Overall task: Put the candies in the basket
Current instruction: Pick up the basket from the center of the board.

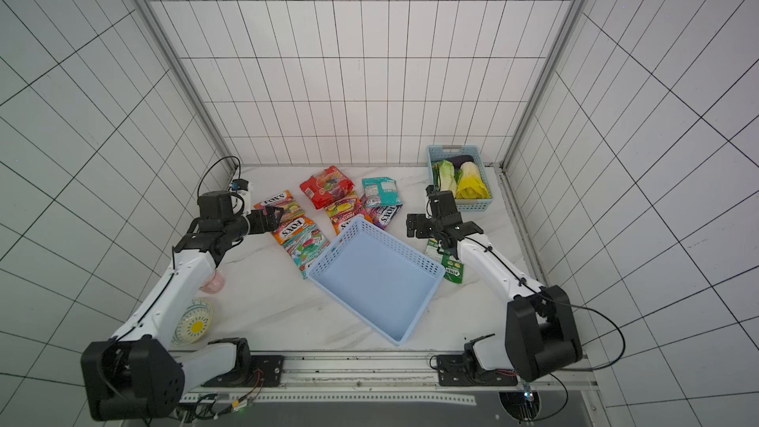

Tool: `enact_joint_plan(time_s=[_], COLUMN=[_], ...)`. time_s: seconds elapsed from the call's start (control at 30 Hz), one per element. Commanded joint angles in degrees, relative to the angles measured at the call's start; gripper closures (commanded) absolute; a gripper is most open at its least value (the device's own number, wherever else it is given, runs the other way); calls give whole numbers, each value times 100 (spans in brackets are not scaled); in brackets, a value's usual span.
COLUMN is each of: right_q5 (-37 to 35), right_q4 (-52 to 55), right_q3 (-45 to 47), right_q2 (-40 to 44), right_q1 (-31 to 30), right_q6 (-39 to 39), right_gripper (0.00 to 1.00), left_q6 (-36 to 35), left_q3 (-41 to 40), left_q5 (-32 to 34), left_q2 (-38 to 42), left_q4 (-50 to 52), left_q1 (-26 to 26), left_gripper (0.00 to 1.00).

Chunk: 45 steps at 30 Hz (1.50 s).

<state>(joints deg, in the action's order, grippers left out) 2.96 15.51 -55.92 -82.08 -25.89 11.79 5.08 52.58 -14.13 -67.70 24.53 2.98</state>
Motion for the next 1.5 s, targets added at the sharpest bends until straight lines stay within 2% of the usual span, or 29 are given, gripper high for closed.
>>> enact_joint_plan(time_s=[0.0, 0.07, 0.27, 0.67, 0.93, 1.03, 1.23, 1.37, 1.47], right_q5=[86, 159, 319, 680, 525, 226, -58, -125, -275], right_q4=[466, 646, 663, 613, 736, 864, 1087, 975, 1094], right_q3=[-443, -687, -951, -1194, -1060, -1028, -1124, -935, -886], right_q2=[-572, -869, -1367, -1290, -1372, -1532, -1778, -1617, -1487], right_q1=[-216, -319, -660, -948, -1187, -1217, -1211, -1199, -1195], right_q6=[-462, -527, -641, -547, -771, -805, -810, -817, -870], right_gripper=[10, 13, 14, 17, 18, 24, 50, 61, 74], left_q6=[-25, -25, -104, -108, -62, -34, -36, -53, -69], left_q3=[-33, -4, -15, -49, -48, 63, 44, 19, 69], left_q5=[-140, -126, -91, -125, -246, -166, -260, -326, -342], left_q2=[-24, -8, 108, 165, 131, 107, 112, 165, 136], left_q4=[-92, -74, -52, -43, -70, 32, 11, 23, 45], left_q1=[-46, -43, -39, 20, 41, 36, 42, 40, 43], left_gripper=[2, 2, 2, 2, 2, 2, 2, 2, 2])
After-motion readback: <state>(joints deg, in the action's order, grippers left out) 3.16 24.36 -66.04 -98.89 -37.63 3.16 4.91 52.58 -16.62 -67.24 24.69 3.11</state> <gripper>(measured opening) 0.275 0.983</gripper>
